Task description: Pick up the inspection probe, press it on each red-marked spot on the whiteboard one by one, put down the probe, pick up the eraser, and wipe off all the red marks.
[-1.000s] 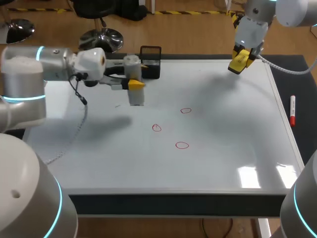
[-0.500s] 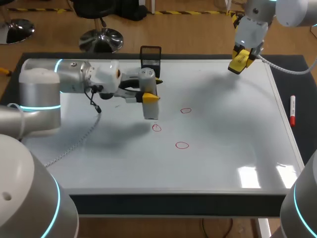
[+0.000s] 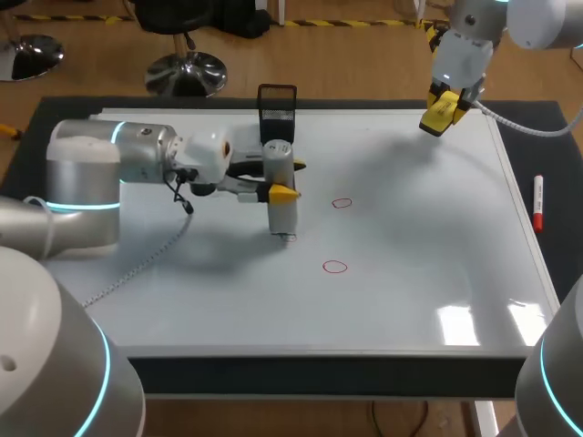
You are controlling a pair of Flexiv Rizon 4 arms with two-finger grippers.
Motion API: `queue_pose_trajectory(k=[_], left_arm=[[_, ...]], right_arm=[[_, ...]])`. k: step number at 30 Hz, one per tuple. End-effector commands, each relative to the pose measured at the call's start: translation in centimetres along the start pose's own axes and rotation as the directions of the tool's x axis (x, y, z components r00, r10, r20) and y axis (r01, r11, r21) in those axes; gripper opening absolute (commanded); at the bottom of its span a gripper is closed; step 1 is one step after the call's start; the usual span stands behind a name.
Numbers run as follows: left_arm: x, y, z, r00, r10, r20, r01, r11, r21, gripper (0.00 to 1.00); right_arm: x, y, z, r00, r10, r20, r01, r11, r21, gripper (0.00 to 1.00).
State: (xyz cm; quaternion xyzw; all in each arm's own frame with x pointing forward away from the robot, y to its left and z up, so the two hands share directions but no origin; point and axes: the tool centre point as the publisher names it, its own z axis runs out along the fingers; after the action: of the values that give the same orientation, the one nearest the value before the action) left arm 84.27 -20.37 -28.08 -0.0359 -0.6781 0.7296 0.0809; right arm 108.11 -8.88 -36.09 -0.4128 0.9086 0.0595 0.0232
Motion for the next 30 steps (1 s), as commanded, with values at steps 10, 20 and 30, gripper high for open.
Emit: queue_pose_trajectory(k=[10,20,30], left_arm=[[-0.2,1.8,0.1,1.0,-0.007,-0.015,0.007,1.0,0.026,0.0],[-0.2,2.1,-0.1,1.0,-0.008,-0.018,0.009,1.0,0.024,0.0],[-0.2,2.2,-0.2,1.0,-0.012,-0.018,0.013,1.0,0.02,0.0]], right_arm=[[-0.1,-0.1,-0.1,1.0,-0.002,-0.005,0.002,1.0,0.0,0.0],[-0.1,-0.1,-0.1,1.0,-0.002,-0.005,0.002,1.0,0.0,0.0],[-0.1,-0.1,-0.1,1.0,-0.002,-0.005,0.002,1.0,0.0,0.0]])
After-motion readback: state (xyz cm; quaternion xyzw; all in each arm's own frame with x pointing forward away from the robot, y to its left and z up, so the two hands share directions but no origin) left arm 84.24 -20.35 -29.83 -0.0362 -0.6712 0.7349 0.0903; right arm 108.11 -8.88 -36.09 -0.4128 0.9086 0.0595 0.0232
